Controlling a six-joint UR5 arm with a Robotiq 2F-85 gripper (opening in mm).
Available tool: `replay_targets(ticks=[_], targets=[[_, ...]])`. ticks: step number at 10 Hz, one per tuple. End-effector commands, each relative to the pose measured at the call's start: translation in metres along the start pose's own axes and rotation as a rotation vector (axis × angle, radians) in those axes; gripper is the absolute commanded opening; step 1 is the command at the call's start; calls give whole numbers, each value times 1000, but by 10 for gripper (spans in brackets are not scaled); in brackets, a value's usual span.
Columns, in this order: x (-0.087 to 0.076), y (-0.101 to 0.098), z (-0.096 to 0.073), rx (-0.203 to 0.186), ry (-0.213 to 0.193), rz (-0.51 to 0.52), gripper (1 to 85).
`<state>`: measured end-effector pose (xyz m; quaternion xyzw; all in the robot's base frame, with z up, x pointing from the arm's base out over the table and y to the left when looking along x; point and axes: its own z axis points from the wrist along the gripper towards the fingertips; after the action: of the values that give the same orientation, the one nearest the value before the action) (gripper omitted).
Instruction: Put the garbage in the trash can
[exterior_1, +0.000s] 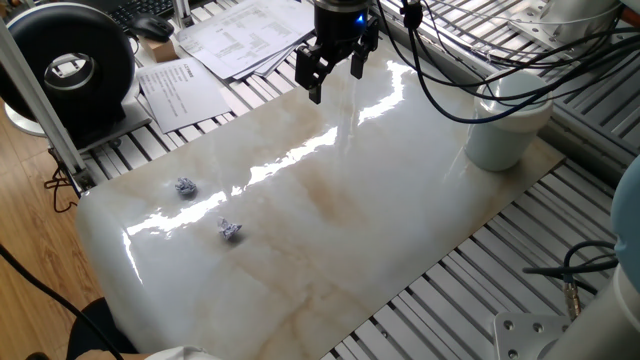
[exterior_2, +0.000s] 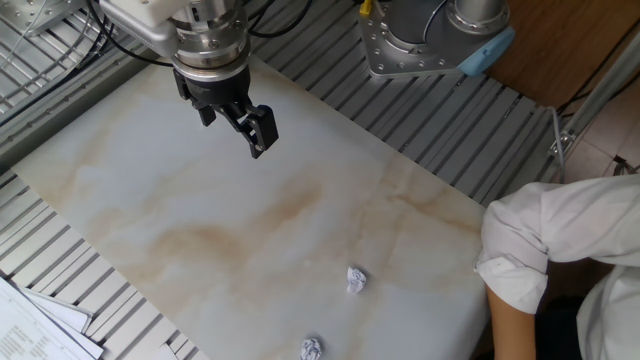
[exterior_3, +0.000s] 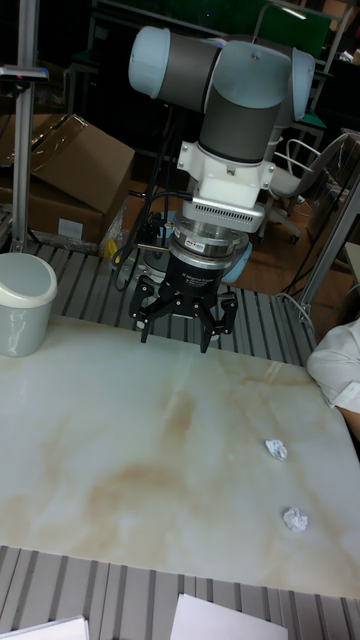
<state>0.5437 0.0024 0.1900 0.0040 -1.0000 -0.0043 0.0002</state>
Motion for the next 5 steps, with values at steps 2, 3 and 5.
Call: replay_targets(ticks=[2,3,5], targets=[[-10,1,0,8,-40,-81,360],[-11,1,0,10,-43,-81,360],[-12,5,-1,-4,-50,-85,360]])
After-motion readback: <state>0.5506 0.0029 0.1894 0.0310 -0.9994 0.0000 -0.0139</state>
